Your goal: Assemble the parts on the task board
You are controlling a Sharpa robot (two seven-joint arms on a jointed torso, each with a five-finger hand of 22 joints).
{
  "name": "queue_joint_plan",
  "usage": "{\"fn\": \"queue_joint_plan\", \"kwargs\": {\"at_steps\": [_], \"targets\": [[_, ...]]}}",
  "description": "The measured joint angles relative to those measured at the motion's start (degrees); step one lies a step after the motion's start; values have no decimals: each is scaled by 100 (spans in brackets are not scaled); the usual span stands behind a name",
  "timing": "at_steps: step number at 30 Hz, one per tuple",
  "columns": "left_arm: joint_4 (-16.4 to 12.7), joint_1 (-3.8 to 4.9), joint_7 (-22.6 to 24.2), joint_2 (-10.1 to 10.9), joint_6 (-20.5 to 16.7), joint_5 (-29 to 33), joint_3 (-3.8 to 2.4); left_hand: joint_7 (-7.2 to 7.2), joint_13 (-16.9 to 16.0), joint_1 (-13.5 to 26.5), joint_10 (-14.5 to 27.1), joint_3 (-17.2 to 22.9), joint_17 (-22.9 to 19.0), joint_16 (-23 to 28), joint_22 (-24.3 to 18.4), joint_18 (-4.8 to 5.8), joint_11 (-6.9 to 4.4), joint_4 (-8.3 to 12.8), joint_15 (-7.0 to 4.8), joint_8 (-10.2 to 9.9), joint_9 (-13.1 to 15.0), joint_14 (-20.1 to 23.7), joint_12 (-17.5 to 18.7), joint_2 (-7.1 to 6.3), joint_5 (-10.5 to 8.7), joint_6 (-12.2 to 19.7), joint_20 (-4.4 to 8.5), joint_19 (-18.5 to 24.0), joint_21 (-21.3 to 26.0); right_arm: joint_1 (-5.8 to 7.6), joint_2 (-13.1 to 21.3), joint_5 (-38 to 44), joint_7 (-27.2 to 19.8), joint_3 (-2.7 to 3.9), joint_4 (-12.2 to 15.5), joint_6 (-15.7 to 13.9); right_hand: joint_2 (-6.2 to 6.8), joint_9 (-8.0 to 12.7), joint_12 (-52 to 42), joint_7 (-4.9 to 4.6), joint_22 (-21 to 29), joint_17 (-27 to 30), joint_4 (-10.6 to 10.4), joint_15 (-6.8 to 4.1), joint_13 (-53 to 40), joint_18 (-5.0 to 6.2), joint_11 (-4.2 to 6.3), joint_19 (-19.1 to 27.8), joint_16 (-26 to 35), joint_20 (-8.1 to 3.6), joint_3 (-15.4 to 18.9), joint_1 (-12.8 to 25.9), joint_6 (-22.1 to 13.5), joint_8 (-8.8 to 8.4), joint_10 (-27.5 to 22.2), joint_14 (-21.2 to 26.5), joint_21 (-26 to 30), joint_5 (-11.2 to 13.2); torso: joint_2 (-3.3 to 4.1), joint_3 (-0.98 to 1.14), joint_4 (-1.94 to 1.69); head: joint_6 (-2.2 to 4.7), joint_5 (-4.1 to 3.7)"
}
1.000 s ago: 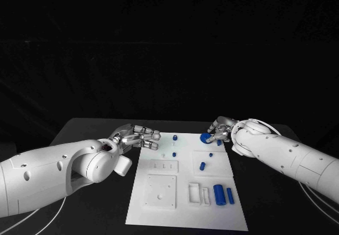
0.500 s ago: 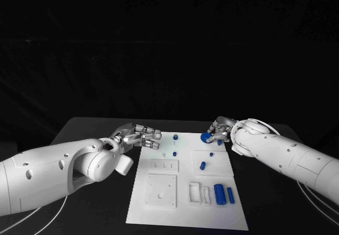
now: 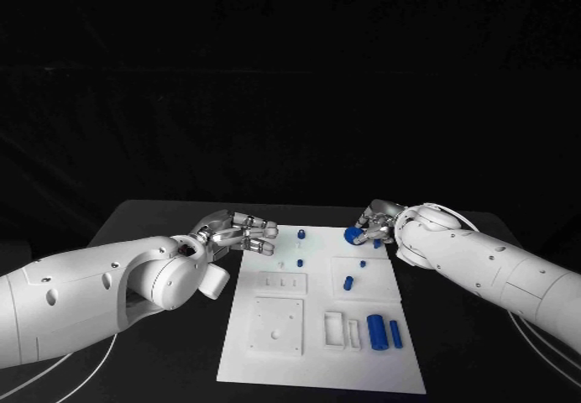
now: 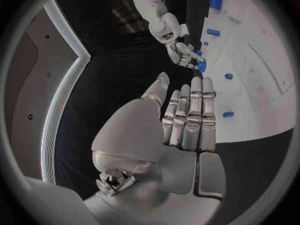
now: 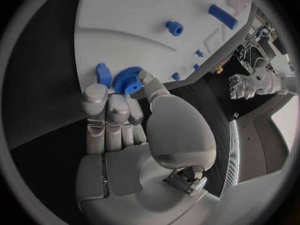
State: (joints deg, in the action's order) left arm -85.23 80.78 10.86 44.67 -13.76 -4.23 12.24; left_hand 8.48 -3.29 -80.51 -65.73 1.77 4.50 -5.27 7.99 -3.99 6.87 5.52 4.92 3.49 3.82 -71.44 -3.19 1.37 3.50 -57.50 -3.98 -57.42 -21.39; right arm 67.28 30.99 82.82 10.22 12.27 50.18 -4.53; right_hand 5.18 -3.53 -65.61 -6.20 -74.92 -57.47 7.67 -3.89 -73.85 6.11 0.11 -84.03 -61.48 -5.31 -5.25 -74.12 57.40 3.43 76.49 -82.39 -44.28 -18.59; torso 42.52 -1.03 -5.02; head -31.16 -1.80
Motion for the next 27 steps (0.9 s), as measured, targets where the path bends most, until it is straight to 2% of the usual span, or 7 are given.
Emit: {"fn": "queue_joint_plan", "kwargs": {"at_steps": [5,8,13,16,21,24,27], "targets": [[2,0,-1,-3,2,-1,1,0,0,0,0,0,0,0,0,0,0,0,0,0,0,0,0,0,0,0,0,0,0,5,-20,59,-6,-11,-26,-12,-22,-1,0,13,0,-9,42,0,-13,0,-21,0,0,0,-158,22,95,-10,21,0,0,129,1,2,2,-17,-8],[3,0,-2,-3,3,-1,1,0,0,0,0,0,0,0,0,0,0,0,0,0,0,0,0,0,0,0,0,0,0,6,-28,95,-8,-14,-35,-32,57,4,0,21,1,-9,40,0,-20,-2,-21,0,0,0,-421,101,220,-14,21,0,0,195,2,3,2,-27,-12],[6,0,-4,-3,5,-1,2,0,0,0,0,0,0,0,-5,1,0,0,0,0,0,0,0,0,0,0,-1,26,0,4,-32,170,-9,-26,-39,-79,27,2,0,90,1,-8,92,0,-20,-33,-1,0,0,0,-727,132,522,-6,63,0,0,401,1,3,2,-41,-13],[7,0,-4,-3,6,-2,2,0,0,0,0,0,0,0,-8,1,0,0,0,0,0,0,0,0,0,0,1,42,0,-1,-34,230,-9,-38,-30,-116,24,-5,0,96,1,-6,120,-18,-28,-36,-2,0,0,0,-896,145,566,-6,64,-18,0,418,0,3,3,-44,-13],[7,0,-6,-2,10,-2,3,0,0,0,0,0,0,0,-8,1,0,0,0,0,0,0,0,0,0,0,1,42,0,-11,-27,397,10,-82,17,-203,93,-21,-23,123,1,-6,129,-18,-30,-38,9,0,-26,0,-922,228,613,-7,94,-18,0,532,-4,5,5,-59,-24],[7,0,-7,4,11,-2,3,0,0,-15,0,0,0,0,-8,1,0,0,0,0,0,0,0,15,0,0,1,42,0,-28,-15,532,31,-116,73,-283,142,-23,-23,144,1,-6,-84,-18,-31,-38,9,0,-31,0,-704,267,638,-7,93,-18,0,844,-7,5,10,-65,-51],[4,0,-8,16,12,-2,4,0,0,-23,0,0,0,0,-8,1,0,0,0,0,0,0,0,23,0,0,1,42,0,-49,-4,676,59,-142,130,-372,227,-23,-23,151,1,-6,-241,-18,-31,-39,9,0,-31,0,-561,178,654,-7,93,-18,-23,910,-7,7,15,-48,-55]]}}
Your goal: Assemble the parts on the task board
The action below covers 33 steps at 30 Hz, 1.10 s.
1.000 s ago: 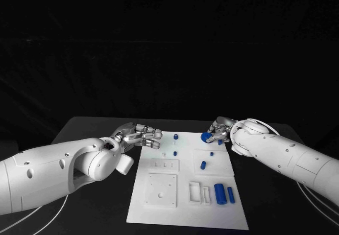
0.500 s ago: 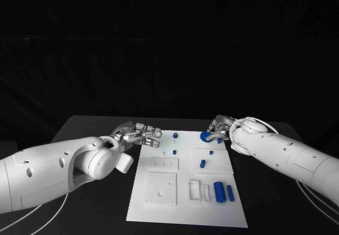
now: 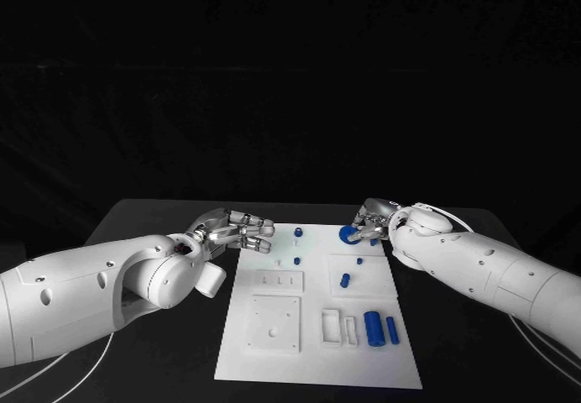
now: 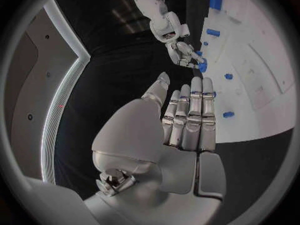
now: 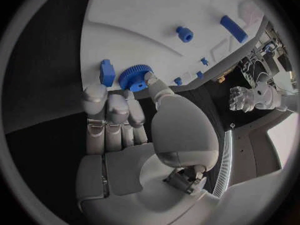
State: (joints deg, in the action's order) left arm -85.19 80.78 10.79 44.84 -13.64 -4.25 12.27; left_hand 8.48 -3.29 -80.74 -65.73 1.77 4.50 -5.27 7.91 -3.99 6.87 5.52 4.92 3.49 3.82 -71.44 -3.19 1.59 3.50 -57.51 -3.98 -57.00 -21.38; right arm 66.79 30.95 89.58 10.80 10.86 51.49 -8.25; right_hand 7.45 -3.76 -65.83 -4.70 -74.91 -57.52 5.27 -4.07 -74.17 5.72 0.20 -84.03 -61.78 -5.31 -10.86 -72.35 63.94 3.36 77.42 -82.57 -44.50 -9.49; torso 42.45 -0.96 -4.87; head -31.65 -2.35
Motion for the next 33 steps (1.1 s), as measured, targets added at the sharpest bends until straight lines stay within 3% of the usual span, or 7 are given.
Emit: {"fn": "queue_joint_plan", "kwargs": {"at_steps": [11,18,26,33], "targets": [[-30,0,-4,21,1,-1,0,0,0,0,0,0,0,0,0,0,0,0,0,0,0,0,0,0,0,0,0,0,0,-52,67,359,117,-52,201,-216,40,1,0,0,0,0,-219,0,0,-4,21,0,0,0,-52,-68,0,-1,21,0,-23,1,0,4,-7,19,-20],[-39,0,-7,36,1,-1,2,20,0,0,0,-2,0,0,-5,0,0,31,0,0,0,0,0,0,0,20,0,0,-24,-78,127,484,204,-71,406,-314,40,5,0,8,1,0,-249,0,-10,-8,11,0,0,0,-263,-68,71,-5,31,0,-76,-161,4,5,-12,22,-20],[-43,0,-9,60,0,-2,2,20,0,0,0,-2,0,0,-5,0,0,31,0,0,0,0,0,0,0,20,0,0,-24,-108,307,562,344,-83,821,-436,87,9,1,20,1,1,-233,-19,-24,-37,30,0,0,0,-451,-53,152,-18,51,-19,-101,-161,4,-1,-10,23,-3],[-24,0,-9,68,-1,-2,2,20,0,0,0,-2,0,0,-5,0,0,31,0,0,0,0,0,0,0,20,0,0,-24,-94,420,638,478,-21,1343,-566,87,13,-27,21,1,6,-257,-19,-31,-39,51,0,-23,0,-474,-53,153,1,72,-19,-133,-161,1,-2,-8,44,-1]]}}
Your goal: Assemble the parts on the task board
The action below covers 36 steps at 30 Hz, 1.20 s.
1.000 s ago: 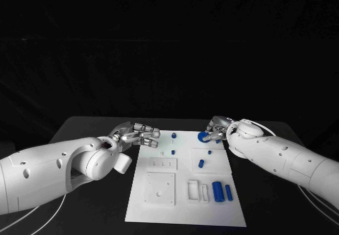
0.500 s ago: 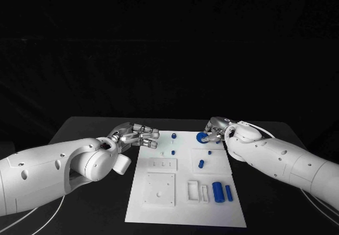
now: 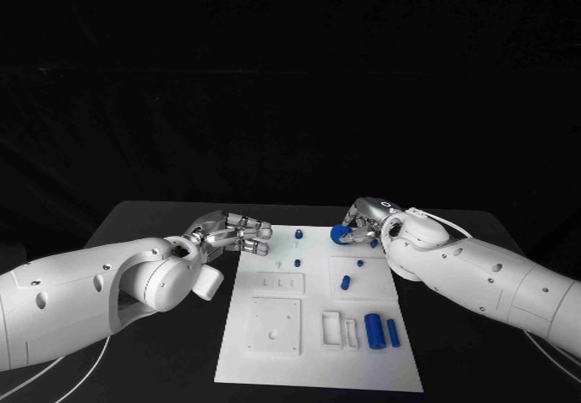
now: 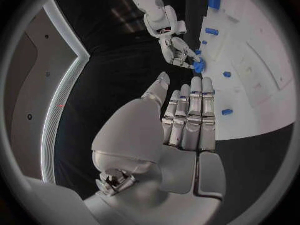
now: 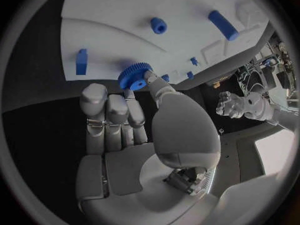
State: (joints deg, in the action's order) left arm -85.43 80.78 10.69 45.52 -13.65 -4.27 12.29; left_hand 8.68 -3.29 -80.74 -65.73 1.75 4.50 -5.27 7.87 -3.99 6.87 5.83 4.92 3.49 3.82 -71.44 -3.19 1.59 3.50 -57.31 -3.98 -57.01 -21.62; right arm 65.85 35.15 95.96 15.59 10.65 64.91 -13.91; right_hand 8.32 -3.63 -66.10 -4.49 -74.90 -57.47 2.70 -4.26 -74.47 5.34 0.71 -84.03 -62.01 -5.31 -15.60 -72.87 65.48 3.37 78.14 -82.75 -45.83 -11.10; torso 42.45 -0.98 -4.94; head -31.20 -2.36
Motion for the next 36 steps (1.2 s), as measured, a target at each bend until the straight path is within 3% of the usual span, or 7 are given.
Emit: {"fn": "queue_joint_plan", "kwargs": {"at_steps": [3,8,16,24,36], "targets": [[26,0,0,0,0,0,0,0,0,0,0,0,0,0,0,0,0,0,0,0,0,0,0,0,0,0,0,0,0,3,10,44,38,9,181,-52,24,1,0,0,0,0,-8,0,0,0,0,0,0,0,-8,24,0,0,0,0,-29,0,-1,-2,-2,8,1],[89,0,0,-9,-1,0,0,0,0,0,0,0,0,0,0,0,0,0,0,0,0,0,0,0,0,0,0,0,0,3,-58,153,96,13,383,-130,45,1,0,0,-3,0,-162,0,-4,-1,0,0,0,0,-64,46,0,0,0,0,-34,238,-6,-2,-5,30,4],[142,0,0,-30,-1,0,3,0,0,0,0,0,0,0,1,0,0,0,0,0,0,0,0,0,0,0,0,0,0,6,-239,388,165,-31,509,-230,69,4,0,1,-4,3,-247,0,-4,-2,0,0,1,0,-118,22,-2,0,0,0,-55,272,-6,-10,-18,67,18],[156,1,2,-58,-1,0,3,0,0,0,0,0,0,0,1,0,0,0,0,0,0,0,0,0,0,0,0,0,1,5,-530,611,227,-164,390,-321,93,-1,0,0,-4,28,-310,0,-4,-2,0,0,1,0,-181,46,-5,-2,0,0,-54,338,10,-9,-32,117,5],[183,1,2,-104,2,-1,4,0,0,0,0,0,0,0,-7,0,0,0,0,0,0,0,0,0,0,0,0,0,-43,2,-869,724,275,-360,4,-398,93,0,0,-1,-3,48,-326,0,-3,-3,0,0,1,0,-196,46,-12,-3,0,0,-54,338,19,-5,-46,96,41]]}}
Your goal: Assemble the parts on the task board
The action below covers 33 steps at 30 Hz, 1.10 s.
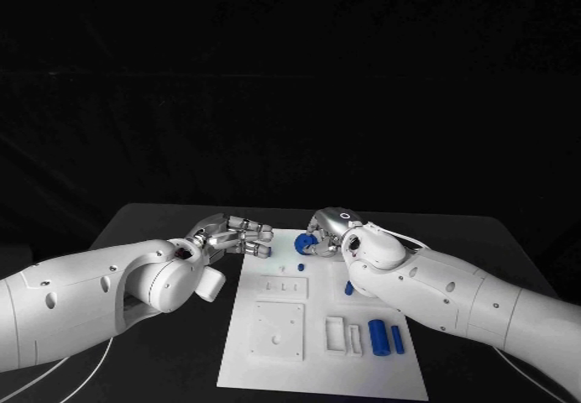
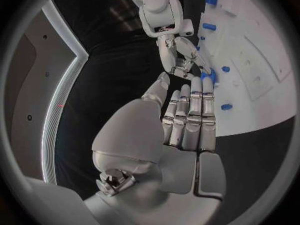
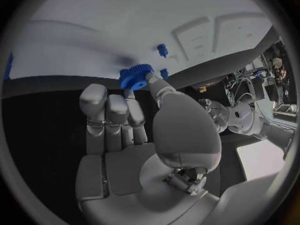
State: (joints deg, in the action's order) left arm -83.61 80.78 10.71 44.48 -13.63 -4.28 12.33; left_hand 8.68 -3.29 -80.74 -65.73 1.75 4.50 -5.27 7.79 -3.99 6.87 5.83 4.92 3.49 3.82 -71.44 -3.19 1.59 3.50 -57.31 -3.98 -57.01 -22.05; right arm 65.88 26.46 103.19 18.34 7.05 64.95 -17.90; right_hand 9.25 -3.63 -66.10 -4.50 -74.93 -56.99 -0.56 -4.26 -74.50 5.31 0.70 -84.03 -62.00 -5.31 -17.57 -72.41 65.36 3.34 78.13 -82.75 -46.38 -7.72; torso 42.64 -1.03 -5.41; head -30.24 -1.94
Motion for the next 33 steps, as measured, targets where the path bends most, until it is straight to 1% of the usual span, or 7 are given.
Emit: {"fn": "queue_joint_plan", "kwargs": {"at_steps": [5,10,23,25,28,30,33], "targets": [[11,0,0,-15,2,0,0,0,0,0,0,0,0,0,0,0,0,0,0,0,0,0,0,0,0,0,0,0,0,0,-117,12,1,-51,-108,-17,0,1,0,0,0,16,0,0,0,0,0,0,0,0,0,0,-1,-2,0,0,0,0,0,3,6,-6,22],[20,0,0,-36,6,0,0,0,0,0,0,0,0,0,1,0,0,0,0,0,0,0,0,0,0,0,0,0,0,-2,-219,17,1,-79,-231,-26,0,2,0,-1,1,22,0,0,7,0,0,0,0,0,0,0,-2,-3,0,0,0,-27,-1,3,11,6,51],[33,0,-2,-63,16,-1,0,0,0,0,0,0,0,0,1,0,0,0,0,0,0,0,0,0,0,0,0,0,0,-5,-373,20,1,-118,-453,-30,0,2,50,-4,1,56,0,0,43,0,0,21,26,-21,0,0,-6,-3,0,0,14,-27,-4,3,21,7,67],[33,0,-2,-66,17,-1,0,0,0,0,0,0,0,0,1,0,0,0,0,0,0,0,0,0,0,0,0,0,0,-5,-404,19,1,-123,-482,-29,0,2,90,-27,1,64,0,0,60,0,0,21,49,-21,0,0,-30,-3,0,0,35,-4,-4,3,23,11,67],[33,0,-2,-73,19,-1,0,0,0,0,0,0,0,0,1,0,0,0,0,0,0,0,0,0,0,0,0,0,0,-3,-444,14,0,-135,-522,-29,-2,3,90,-13,2,71,2,0,75,0,0,21,49,-21,27,2,-56,-3,0,0,35,17,-4,3,21,14,65],[33,0,-3,-79,20,-1,0,0,0,0,0,0,0,0,1,0,0,0,0,0,0,0,0,0,0,0,0,0,0,0,-460,11,0,-146,-542,-29,17,3,130,-42,2,81,0,0,89,0,-21,21,77,-21,33,21,-85,-3,-22,0,66,17,-4,3,18,14,61],[34,0,-4,-82,22,-1,0,0,0,0,0,0,0,0,1,0,0,0,0,0,0,0,0,0,0,0,0,0,0,1,-478,4,-1,-160,-566,-29,34,1,145,-42,2,92,-40,0,110,0,-21,21,77,-21,73,38,-147,-3,-22,0,68,18,-4,3,15,14,59]]}}
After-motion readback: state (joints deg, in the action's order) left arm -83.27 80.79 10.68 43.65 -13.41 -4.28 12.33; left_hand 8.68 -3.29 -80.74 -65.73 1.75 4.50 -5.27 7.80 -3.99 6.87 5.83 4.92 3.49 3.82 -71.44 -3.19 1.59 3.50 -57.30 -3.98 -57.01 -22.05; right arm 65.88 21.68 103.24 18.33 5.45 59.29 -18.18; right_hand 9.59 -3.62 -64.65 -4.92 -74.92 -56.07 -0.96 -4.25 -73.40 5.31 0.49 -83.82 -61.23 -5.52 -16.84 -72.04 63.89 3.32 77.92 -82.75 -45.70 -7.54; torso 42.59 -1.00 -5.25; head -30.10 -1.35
